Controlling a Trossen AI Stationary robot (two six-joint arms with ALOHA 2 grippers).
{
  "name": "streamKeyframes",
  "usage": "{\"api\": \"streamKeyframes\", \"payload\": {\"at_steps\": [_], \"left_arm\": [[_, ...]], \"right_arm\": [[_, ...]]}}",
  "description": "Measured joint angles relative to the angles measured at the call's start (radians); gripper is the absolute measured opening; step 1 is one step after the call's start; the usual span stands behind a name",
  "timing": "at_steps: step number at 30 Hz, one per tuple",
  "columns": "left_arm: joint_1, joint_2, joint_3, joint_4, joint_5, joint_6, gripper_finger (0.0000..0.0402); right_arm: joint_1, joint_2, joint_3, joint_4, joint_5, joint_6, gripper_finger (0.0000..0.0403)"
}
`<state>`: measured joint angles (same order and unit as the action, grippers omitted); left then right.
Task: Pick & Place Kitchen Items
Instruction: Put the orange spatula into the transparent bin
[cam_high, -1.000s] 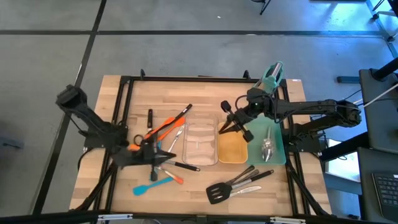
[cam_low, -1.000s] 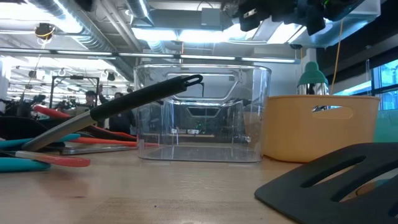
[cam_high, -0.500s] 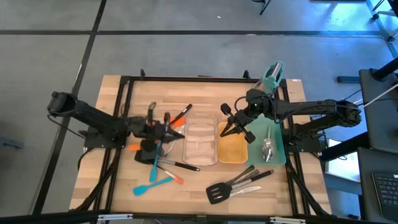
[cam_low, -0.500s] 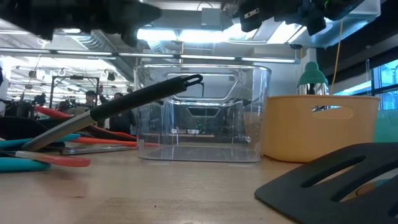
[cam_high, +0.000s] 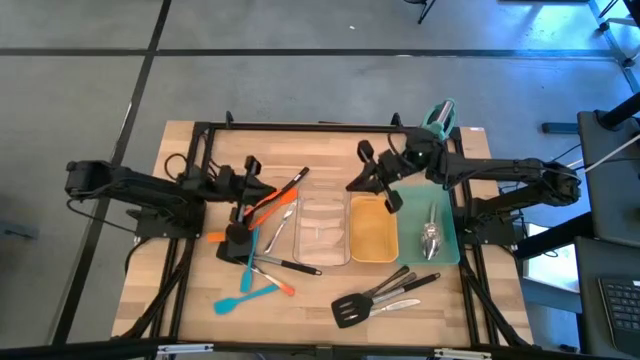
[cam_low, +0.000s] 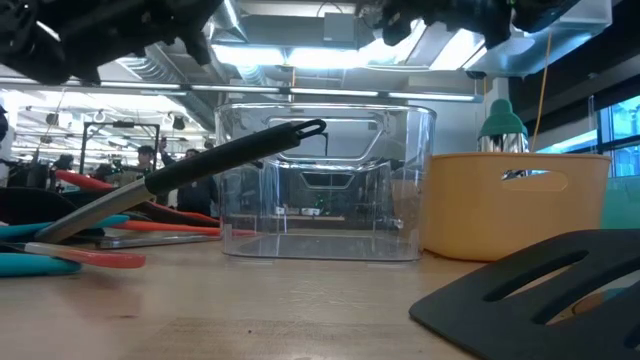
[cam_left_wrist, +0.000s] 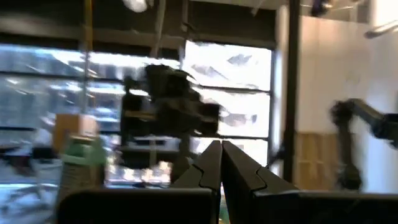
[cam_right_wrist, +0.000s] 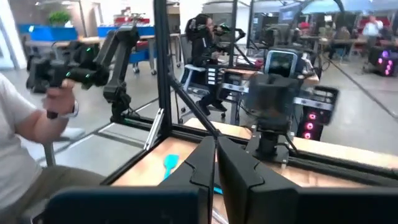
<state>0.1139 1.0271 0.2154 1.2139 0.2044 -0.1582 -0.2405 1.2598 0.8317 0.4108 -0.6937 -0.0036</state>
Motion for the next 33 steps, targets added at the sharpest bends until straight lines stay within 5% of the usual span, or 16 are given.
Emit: {"api": "streamKeyframes", "payload": {"at_steps": [4, 8, 12, 20, 24, 33], "left_arm": [[-0.013, 0.002, 0.017, -0.154, 0.054, -0.025, 0.0002], [-0.008, 0.005, 0.051, -0.213, -0.072, -0.022, 0.0002], [0.027, -0.014, 0.125, -0.336, -0.062, -0.096, 0.0002], [-0.005, -0.006, 0.291, -0.958, -0.082, -0.003, 0.0002], [-0.025, -0.005, 0.309, -0.980, -0.155, 0.000, 0.0002], [-0.041, -0.005, 0.308, -1.052, -0.123, -0.056, 0.0002]], "right_arm": [[-0.006, 0.000, 0.013, -0.018, 0.000, 0.019, 0.0020], [-0.006, 0.000, 0.013, -0.044, 0.003, 0.031, 0.0020], [-0.006, 0.000, 0.013, -0.089, 0.003, 0.110, 0.0020], [-0.003, 0.000, 0.013, -0.210, 0.003, 0.183, 0.0020], [-0.003, 0.000, 0.013, -0.205, 0.004, 0.183, 0.0020], [-0.003, 0.000, 0.012, -0.202, 0.006, 0.181, 0.0021]]}}
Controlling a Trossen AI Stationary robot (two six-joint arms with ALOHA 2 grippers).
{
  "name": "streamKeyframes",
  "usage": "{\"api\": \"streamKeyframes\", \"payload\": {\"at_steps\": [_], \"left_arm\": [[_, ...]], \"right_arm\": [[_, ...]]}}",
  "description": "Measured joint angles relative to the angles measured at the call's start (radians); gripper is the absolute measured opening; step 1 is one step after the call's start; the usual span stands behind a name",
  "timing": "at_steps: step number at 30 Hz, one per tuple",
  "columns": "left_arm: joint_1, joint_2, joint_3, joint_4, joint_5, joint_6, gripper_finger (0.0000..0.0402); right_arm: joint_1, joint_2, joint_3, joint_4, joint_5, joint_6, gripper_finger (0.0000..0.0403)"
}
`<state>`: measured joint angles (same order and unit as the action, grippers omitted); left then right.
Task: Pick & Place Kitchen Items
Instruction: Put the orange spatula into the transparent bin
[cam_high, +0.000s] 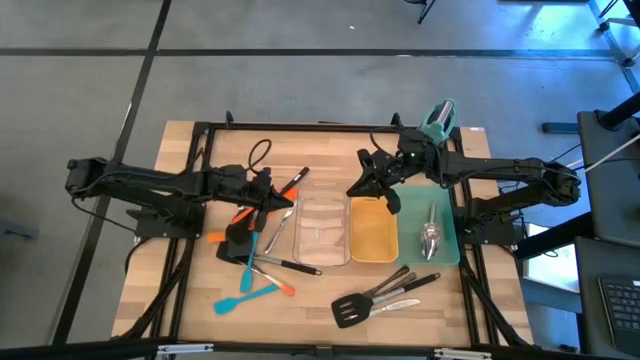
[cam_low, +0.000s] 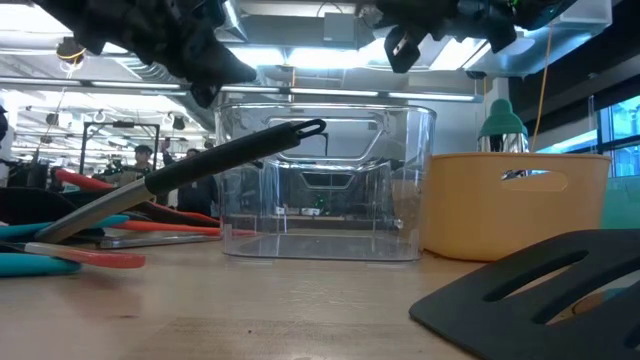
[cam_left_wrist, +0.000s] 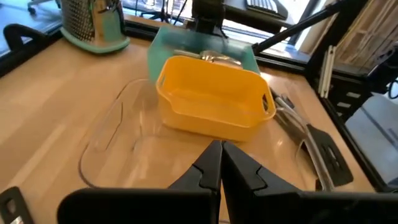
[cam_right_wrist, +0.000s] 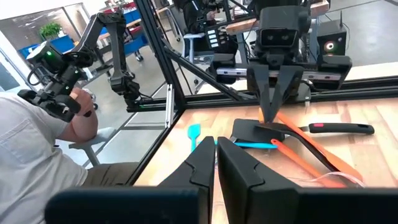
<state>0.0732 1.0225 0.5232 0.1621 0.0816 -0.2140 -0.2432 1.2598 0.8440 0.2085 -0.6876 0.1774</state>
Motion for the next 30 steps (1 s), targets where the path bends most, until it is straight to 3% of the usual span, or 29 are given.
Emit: {"api": "streamKeyframes", "payload": {"at_steps": [18, 30], "left_arm": [[0.046, 0.008, 0.000, -0.267, -0.078, -0.002, 0.0002], [0.047, 0.008, 0.000, -0.429, -0.116, -0.114, 0.0002]], "right_arm": [[0.000, 0.000, 0.000, 0.002, 0.003, -0.035, 0.0021], [0.000, 0.000, 0.000, 0.007, 0.119, -0.065, 0.0021]]}}
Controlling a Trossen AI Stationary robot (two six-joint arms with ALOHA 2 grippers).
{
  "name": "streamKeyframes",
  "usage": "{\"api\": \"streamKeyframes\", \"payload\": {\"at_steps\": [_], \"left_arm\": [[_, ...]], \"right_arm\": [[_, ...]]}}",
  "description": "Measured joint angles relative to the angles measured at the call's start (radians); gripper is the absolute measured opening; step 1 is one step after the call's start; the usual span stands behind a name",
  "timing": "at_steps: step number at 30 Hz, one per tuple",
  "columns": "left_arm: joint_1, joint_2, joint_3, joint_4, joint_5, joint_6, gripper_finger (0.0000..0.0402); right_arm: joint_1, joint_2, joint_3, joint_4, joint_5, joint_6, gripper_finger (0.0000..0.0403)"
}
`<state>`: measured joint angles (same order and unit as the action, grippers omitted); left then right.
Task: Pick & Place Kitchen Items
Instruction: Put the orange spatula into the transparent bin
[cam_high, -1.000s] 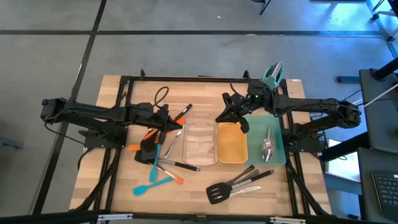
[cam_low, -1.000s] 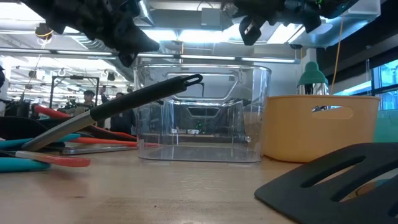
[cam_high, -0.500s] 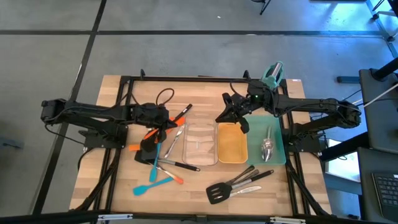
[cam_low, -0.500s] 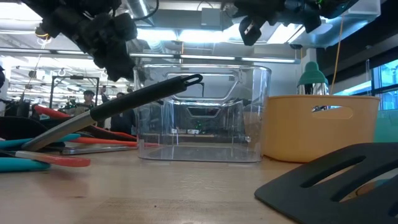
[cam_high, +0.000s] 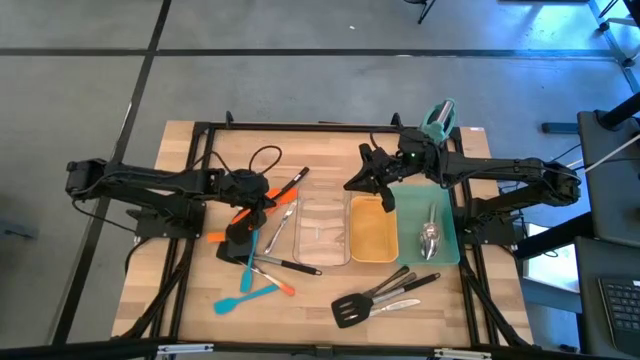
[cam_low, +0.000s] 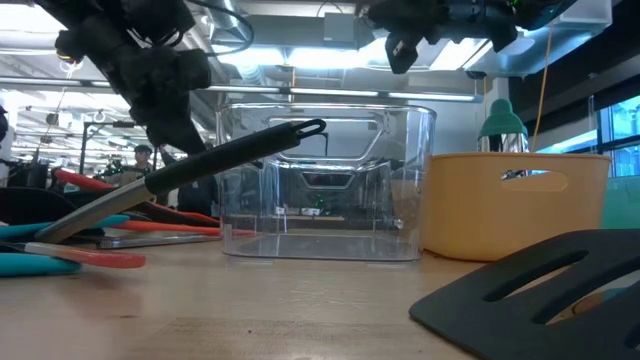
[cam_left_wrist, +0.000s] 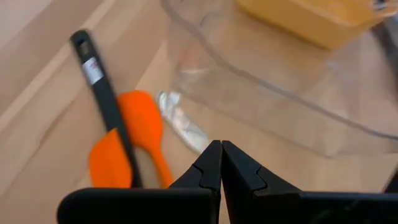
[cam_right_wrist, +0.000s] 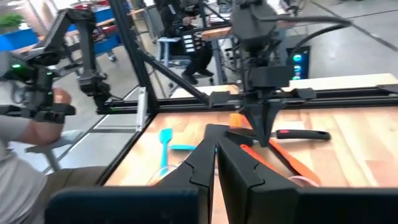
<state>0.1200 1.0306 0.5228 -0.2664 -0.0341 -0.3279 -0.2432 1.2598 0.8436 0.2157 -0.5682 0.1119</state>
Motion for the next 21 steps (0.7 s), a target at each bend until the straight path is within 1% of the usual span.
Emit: {"api": "streamKeyframes", "payload": {"at_steps": [3, 7, 11, 13, 16, 21], "left_arm": [[0.000, 0.000, 0.000, -0.001, -0.032, -0.025, 0.0002], [0.000, 0.000, 0.000, -0.007, -0.037, -0.032, 0.0002], [0.006, 0.000, 0.000, -0.072, -0.086, -0.103, 0.0002], [0.022, 0.000, 0.000, -0.105, -0.121, -0.130, 0.0002], [0.052, 0.000, 0.000, -0.134, -0.155, -0.133, 0.0002], [0.095, 0.000, 0.000, -0.172, -0.183, -0.171, 0.0002]], "right_arm": [[0.000, 0.000, 0.000, -0.001, 0.019, 0.000, 0.0021], [0.000, 0.000, 0.000, -0.003, 0.019, 0.001, 0.0021], [0.000, 0.000, 0.000, -0.003, 0.018, 0.032, 0.0021], [0.000, 0.000, 0.000, -0.003, 0.019, 0.035, 0.0021], [0.000, 0.000, 0.000, -0.004, 0.018, 0.037, 0.0021], [0.000, 0.000, 0.000, -0.011, 0.018, 0.041, 0.0021]]}}
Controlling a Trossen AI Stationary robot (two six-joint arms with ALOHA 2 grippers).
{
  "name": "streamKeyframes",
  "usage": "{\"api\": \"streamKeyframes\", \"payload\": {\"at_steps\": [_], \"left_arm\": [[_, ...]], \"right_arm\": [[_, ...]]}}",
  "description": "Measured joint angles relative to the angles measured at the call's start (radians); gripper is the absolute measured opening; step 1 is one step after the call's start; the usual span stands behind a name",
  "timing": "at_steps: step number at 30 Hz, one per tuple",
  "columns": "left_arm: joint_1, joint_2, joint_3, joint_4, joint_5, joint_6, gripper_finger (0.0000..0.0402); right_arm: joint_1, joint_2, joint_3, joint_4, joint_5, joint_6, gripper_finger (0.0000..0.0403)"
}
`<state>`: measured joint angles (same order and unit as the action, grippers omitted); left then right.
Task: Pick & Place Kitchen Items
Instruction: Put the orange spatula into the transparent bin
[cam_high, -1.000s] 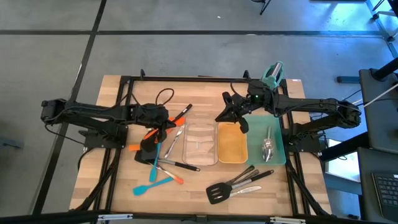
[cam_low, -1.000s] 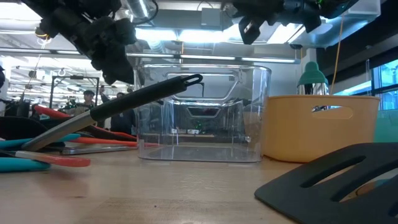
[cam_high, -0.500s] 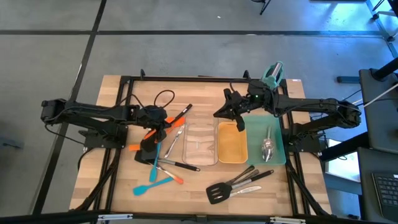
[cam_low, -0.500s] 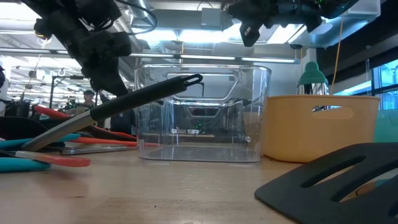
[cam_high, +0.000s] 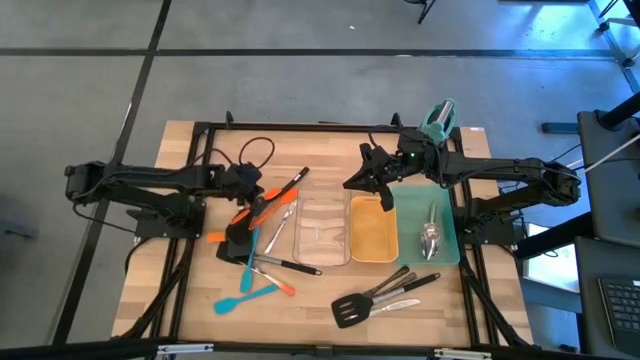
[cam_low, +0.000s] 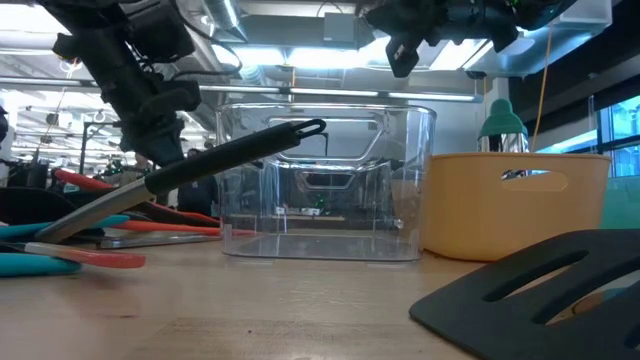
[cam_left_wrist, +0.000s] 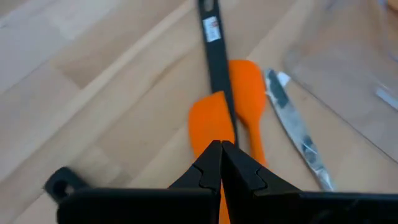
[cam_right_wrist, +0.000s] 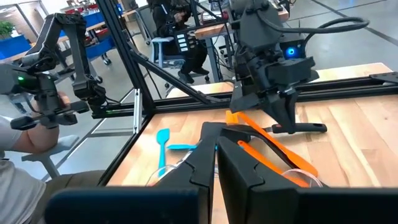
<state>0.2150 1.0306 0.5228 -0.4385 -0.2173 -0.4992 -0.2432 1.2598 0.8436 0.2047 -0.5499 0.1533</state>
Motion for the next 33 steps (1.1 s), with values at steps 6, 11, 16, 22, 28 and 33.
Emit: {"api": "streamKeyframes", "payload": {"at_steps": [6, 11, 16, 22, 28, 33], "left_arm": [[0.019, 0.000, 0.000, -0.013, -0.002, -0.012, 0.0002], [0.018, 0.000, 0.000, -0.043, 0.011, -0.050, 0.0002], [0.018, 0.036, 0.000, -0.111, 0.032, -0.042, 0.0003], [0.018, 0.124, 0.000, -0.044, 0.057, -0.021, 0.0037], [0.018, 0.189, 0.005, 0.022, 0.064, -0.013, 0.0104], [0.018, 0.219, 0.034, 0.020, 0.068, -0.011, 0.0151]], "right_arm": [[0.000, 0.000, 0.000, 0.000, 0.000, -0.004, 0.0020], [0.000, 0.000, 0.000, 0.000, 0.000, 0.001, 0.0020], [0.000, 0.000, 0.000, -0.001, 0.000, 0.022, 0.0020], [0.000, 0.000, 0.000, -0.007, 0.000, 0.022, 0.0020], [0.000, 0.000, 0.000, -0.018, 0.000, 0.023, 0.0020], [0.000, 0.000, 0.000, -0.020, 0.008, 0.022, 0.0020]]}}
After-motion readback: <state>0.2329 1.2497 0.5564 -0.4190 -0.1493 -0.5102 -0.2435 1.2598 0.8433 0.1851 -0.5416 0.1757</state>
